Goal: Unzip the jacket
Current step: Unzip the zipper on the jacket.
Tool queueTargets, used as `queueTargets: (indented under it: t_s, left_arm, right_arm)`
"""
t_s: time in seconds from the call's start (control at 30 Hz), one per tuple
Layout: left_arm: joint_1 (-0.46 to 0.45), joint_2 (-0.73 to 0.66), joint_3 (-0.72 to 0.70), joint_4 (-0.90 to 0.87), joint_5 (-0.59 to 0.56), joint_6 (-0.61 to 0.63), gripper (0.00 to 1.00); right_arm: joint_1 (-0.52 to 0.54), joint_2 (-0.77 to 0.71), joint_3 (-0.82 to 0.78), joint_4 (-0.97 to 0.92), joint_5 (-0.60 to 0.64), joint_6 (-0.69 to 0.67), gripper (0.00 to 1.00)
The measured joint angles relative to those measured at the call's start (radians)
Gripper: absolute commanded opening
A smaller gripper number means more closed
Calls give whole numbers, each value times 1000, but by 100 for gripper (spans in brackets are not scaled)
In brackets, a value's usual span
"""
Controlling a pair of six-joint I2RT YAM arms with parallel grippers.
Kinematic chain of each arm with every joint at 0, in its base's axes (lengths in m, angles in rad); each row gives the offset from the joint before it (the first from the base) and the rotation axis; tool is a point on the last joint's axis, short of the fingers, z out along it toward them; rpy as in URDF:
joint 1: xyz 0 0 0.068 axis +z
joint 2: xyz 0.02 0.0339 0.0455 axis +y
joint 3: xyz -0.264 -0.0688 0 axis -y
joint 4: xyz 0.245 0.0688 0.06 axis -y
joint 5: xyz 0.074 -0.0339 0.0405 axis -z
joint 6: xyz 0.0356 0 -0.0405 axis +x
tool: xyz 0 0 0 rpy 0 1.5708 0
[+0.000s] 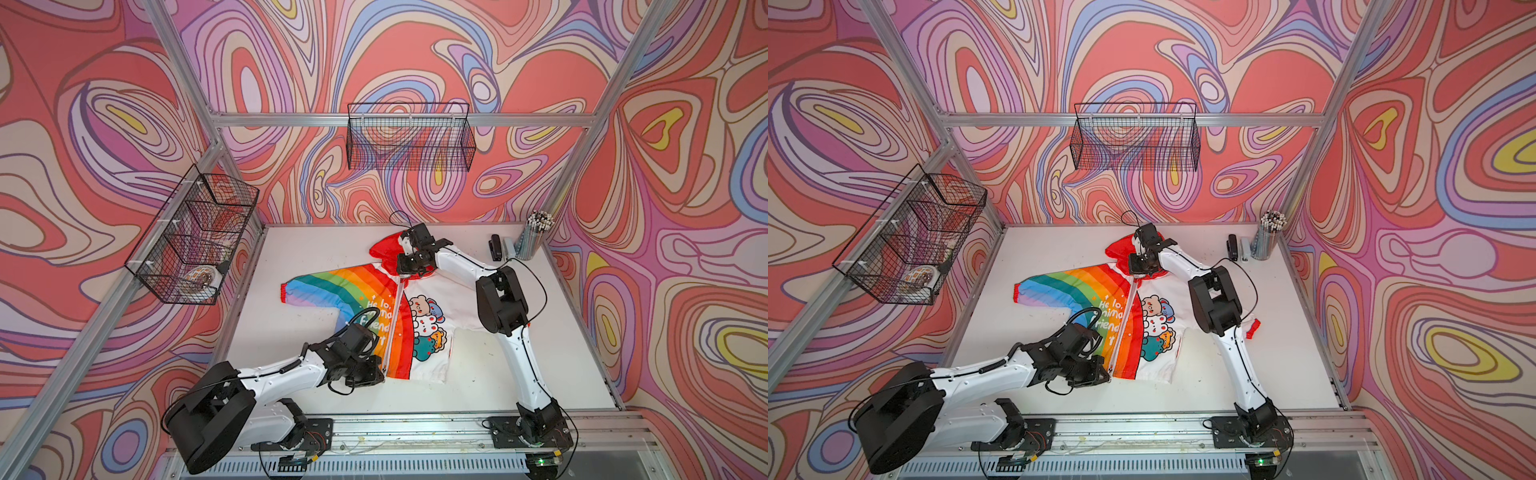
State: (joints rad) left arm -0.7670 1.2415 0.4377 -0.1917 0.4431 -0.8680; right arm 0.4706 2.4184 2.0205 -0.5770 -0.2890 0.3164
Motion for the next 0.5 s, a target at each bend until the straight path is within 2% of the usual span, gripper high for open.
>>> queueTargets:
  t_s: [0.5]
  left_arm:
    - [-14, -26, 0, -26, 2, 0, 0]
  right_arm:
    - [2, 3, 45, 2, 25, 19, 0]
